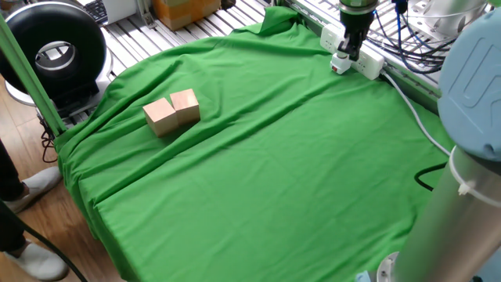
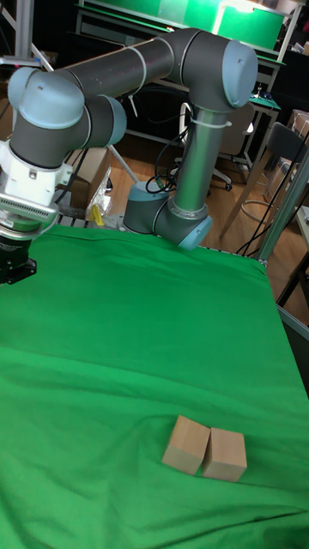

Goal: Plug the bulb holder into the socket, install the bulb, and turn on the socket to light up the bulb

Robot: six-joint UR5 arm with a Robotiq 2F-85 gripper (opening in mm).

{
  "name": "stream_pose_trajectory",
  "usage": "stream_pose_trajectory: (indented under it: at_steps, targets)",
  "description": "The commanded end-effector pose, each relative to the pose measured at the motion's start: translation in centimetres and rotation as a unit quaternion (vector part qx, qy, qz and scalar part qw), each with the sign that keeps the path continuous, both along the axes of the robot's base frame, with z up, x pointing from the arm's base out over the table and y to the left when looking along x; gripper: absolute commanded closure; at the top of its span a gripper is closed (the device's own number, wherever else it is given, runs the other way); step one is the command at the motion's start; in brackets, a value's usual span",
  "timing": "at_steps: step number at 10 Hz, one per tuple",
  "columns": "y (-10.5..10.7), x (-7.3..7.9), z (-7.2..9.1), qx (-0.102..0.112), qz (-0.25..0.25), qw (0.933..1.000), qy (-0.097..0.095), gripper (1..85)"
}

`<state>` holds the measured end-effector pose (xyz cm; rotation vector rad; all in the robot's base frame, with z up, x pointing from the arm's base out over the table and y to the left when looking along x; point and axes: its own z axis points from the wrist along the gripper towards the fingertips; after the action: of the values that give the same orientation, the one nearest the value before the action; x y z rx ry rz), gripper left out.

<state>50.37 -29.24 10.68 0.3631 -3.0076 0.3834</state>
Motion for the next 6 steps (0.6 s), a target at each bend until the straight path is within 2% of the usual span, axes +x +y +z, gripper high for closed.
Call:
stream_pose_trajectory:
  at_steps: [1, 2, 3, 6]
  targets:
    - [-1.2, -0.3, 0.1, 0.006, 0.008, 0.9999, 0.0, 84.7]
    - [-1.1, -0.4, 0.2, 0.008, 0.009, 0.9999, 0.001, 84.7]
    - [-1.8, -0.5, 0.3, -0.003, 0.011, 0.9999, 0.004, 84.7]
    - [-4.0, -0.6, 0.7, -0.014, 0.027, 0.9995, 0.005, 84.7]
